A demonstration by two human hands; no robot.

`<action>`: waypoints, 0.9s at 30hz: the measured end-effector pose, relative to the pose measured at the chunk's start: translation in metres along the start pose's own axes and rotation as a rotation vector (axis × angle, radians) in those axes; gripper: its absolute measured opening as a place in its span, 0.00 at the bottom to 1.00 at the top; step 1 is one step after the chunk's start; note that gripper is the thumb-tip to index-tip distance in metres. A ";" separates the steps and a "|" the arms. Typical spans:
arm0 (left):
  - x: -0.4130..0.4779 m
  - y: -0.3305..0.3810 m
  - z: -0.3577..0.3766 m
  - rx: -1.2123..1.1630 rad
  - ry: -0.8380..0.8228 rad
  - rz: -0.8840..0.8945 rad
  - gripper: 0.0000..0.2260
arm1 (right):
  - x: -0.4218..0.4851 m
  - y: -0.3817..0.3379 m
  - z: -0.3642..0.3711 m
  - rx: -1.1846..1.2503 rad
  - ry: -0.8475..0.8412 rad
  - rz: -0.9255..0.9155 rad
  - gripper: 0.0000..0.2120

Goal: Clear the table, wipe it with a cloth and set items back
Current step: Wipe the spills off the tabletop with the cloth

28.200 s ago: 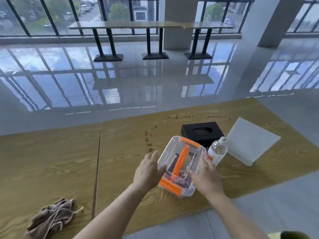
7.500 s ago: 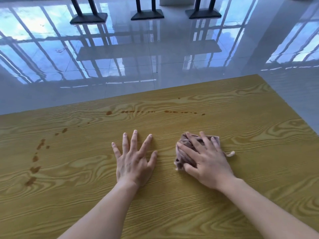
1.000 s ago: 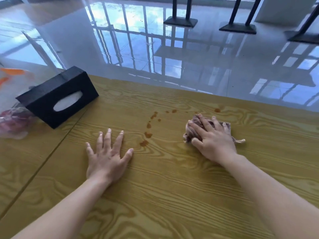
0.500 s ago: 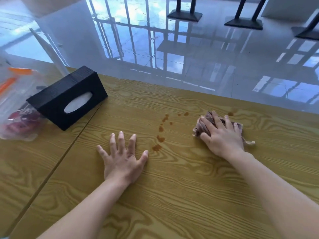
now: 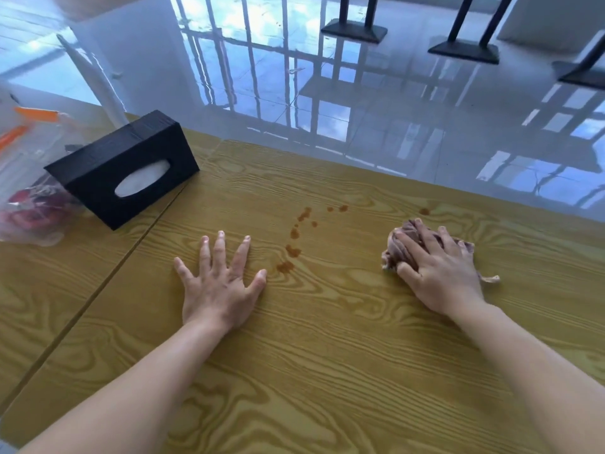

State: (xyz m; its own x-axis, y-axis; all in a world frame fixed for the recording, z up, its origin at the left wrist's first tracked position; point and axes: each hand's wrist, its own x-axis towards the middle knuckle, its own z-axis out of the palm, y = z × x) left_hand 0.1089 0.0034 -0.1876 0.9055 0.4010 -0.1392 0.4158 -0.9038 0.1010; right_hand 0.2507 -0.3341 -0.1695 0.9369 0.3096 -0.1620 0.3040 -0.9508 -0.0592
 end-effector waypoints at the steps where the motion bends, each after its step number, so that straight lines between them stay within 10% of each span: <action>1: 0.000 0.001 0.001 0.004 0.003 -0.001 0.32 | 0.023 0.004 -0.004 0.043 -0.009 0.097 0.31; 4: 0.002 0.001 0.002 0.017 0.016 -0.002 0.32 | 0.058 -0.006 -0.008 0.132 -0.044 0.241 0.30; 10: 0.000 0.001 0.002 0.008 0.029 -0.012 0.32 | -0.048 -0.007 0.005 -0.019 -0.063 -0.246 0.31; 19: 0.001 0.004 0.003 0.021 0.040 -0.006 0.32 | 0.097 0.026 -0.018 0.150 -0.023 0.307 0.30; 27: -0.001 0.003 -0.001 0.015 0.020 -0.004 0.31 | -0.004 -0.018 0.000 -0.040 -0.053 -0.325 0.29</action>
State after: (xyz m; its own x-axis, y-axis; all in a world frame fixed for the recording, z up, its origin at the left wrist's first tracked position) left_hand 0.1092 0.0003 -0.1861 0.9052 0.4077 -0.1202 0.4186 -0.9041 0.0857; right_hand 0.2414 -0.3187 -0.1675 0.7797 0.5961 -0.1919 0.5933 -0.8012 -0.0781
